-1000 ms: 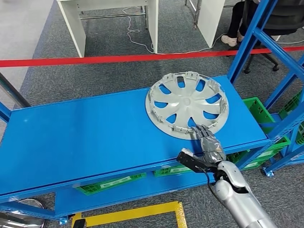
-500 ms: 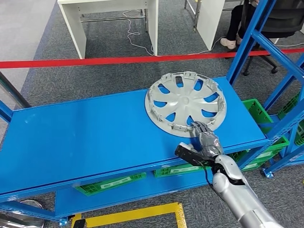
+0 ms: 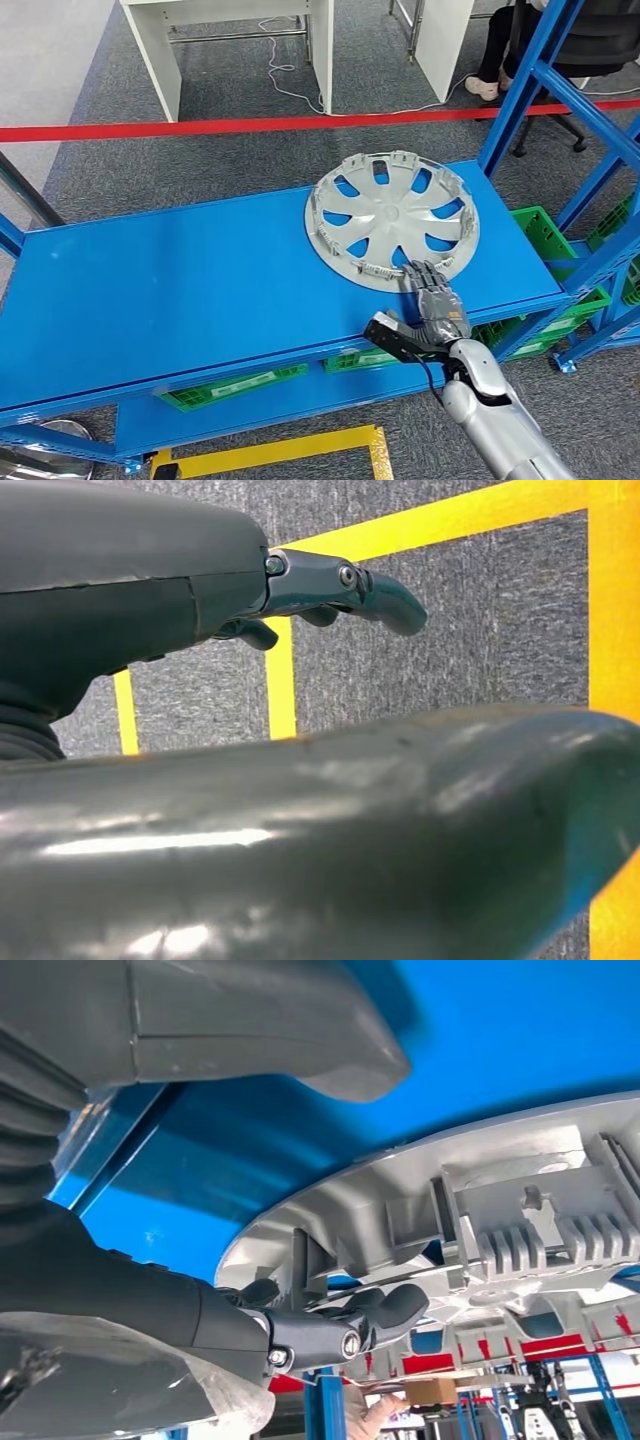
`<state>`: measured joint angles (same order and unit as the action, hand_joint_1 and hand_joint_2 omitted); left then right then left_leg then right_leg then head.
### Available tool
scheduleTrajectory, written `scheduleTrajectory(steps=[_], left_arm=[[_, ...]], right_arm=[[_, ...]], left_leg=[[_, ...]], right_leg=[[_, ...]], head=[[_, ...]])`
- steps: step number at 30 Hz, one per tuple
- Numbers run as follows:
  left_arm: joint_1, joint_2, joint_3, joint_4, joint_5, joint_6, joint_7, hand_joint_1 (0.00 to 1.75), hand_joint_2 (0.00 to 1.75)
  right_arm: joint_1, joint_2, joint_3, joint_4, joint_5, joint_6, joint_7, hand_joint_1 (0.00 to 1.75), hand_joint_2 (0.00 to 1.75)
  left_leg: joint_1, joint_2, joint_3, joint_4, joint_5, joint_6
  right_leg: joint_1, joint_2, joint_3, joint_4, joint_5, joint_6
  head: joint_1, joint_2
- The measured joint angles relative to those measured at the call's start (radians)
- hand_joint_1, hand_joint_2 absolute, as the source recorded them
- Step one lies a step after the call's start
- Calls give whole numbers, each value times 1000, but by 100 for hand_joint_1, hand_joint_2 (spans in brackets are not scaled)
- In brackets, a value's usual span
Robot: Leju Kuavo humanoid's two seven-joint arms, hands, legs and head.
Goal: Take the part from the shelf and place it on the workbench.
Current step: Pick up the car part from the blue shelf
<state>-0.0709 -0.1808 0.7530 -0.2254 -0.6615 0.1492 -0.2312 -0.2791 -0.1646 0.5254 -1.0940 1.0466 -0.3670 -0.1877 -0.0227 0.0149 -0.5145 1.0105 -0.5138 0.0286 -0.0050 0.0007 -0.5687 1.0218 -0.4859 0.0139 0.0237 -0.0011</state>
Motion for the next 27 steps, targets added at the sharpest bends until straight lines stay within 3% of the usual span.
scheduleTrajectory(steps=[27], left_arm=[[0,0,21,0,-24,-2,0,0,0]], right_arm=[[20,0,71,-177,114,-12,30,0,0]], left_leg=[[0,0,-3,0,0,0]], right_leg=[[0,0,-4,0,0,0]], head=[[0,0]])
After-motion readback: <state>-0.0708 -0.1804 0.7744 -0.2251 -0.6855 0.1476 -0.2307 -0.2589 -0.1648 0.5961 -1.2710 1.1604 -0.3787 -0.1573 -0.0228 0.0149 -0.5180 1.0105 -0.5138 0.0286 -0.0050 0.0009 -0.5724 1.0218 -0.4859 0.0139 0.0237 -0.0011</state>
